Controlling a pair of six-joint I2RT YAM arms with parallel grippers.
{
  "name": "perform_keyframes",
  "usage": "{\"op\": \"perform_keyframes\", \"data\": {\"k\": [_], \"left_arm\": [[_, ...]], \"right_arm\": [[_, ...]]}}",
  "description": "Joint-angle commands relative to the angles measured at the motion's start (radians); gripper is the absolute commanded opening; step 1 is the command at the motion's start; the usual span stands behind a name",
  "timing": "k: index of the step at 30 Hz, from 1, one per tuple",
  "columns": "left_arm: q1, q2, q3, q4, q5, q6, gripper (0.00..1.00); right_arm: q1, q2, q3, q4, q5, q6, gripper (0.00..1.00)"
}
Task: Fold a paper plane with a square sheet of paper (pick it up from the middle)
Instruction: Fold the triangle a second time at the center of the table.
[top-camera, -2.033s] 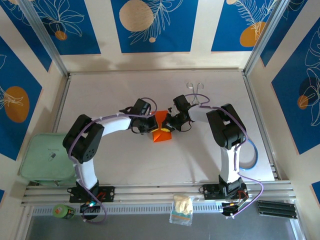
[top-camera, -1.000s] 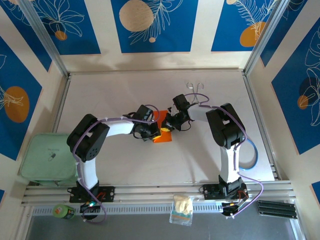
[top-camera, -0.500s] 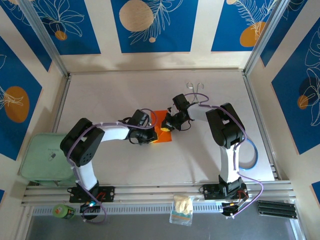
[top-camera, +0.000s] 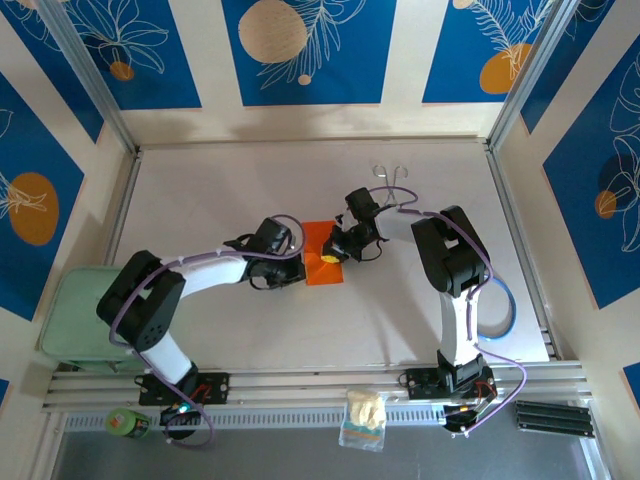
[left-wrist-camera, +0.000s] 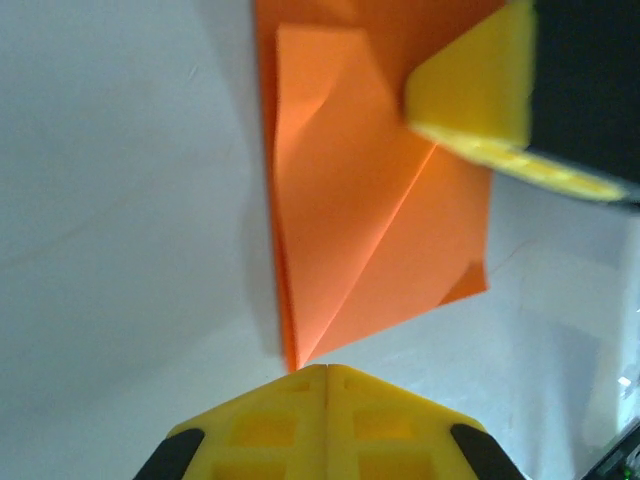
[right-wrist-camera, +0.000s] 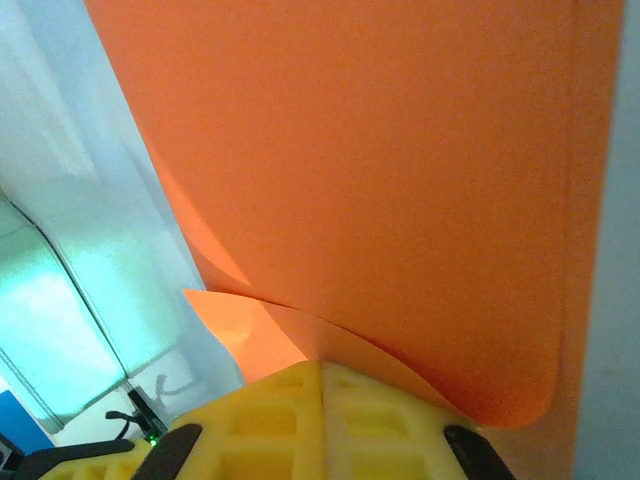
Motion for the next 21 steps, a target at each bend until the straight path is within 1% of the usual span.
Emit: {"op": "perform_keyframes", "data": {"k": [1, 4, 6, 13, 21], "left_arm": [[-0.002, 0.047, 0.032, 0.112, -0.015, -0.062, 0.07], [-0.002, 0.104, 0.033, 0.184, 0.001, -0.104, 0.07], [-0.002, 0.122, 0.029, 0.2, 0.0, -0.111, 0.06], [0.002, 0.127, 0.035, 0.127, -0.069, -0.05, 0.04], [0.016, 0.093, 0.041, 0.097, -0.077, -0.002, 0.05]], "right_arm": [[0.028, 0.065, -0.006, -0.039, 0.087, 0.073, 0.04], [0.031, 0.069, -0.005, -0.019, 0.093, 0.122, 0.04], [0.028, 0.07, -0.002, -0.006, 0.086, 0.136, 0.04], [0.028, 0.066, 0.023, -0.01, 0.081, 0.105, 0.04], [0.026, 0.051, 0.033, -0.015, 0.073, 0.076, 0.05]]}}
